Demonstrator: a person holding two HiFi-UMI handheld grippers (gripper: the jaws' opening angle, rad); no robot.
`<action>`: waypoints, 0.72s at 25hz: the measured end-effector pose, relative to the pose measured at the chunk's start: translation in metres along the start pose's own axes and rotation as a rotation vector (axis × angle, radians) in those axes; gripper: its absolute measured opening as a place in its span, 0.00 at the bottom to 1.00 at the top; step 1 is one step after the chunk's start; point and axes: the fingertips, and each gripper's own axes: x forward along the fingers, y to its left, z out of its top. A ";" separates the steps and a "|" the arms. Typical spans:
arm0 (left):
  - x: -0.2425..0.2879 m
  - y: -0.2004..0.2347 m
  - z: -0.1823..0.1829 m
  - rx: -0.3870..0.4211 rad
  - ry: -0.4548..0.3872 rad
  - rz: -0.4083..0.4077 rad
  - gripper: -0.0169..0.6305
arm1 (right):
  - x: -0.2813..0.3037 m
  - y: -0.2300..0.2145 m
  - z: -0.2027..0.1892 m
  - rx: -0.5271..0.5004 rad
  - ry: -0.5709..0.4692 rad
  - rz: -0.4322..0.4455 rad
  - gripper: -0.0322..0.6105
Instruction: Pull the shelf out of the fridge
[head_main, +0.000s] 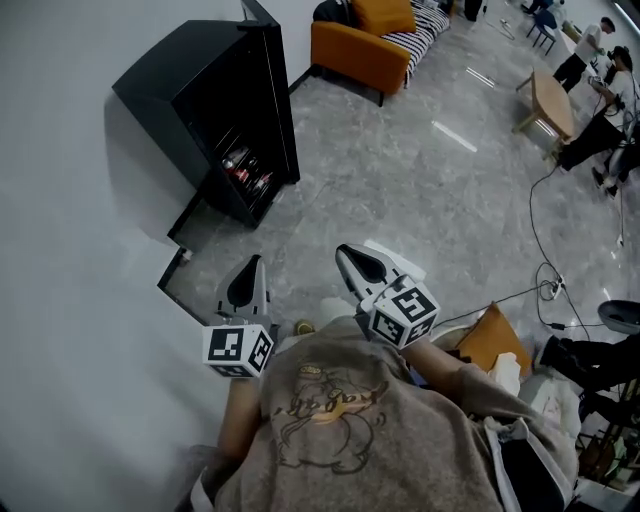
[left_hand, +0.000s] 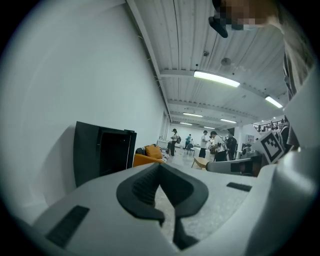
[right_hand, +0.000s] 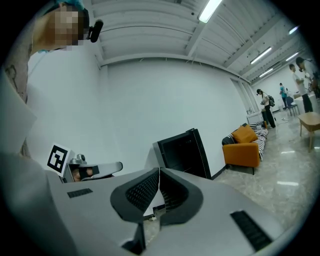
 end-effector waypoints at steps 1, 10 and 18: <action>0.002 0.002 0.003 0.004 -0.006 -0.001 0.04 | 0.003 0.000 0.001 -0.004 -0.003 -0.003 0.08; 0.013 0.017 -0.009 0.004 0.021 -0.011 0.03 | 0.031 -0.010 0.006 -0.036 -0.032 -0.020 0.08; 0.042 0.044 -0.008 -0.009 0.035 0.010 0.03 | 0.073 -0.036 0.010 -0.014 -0.014 -0.010 0.09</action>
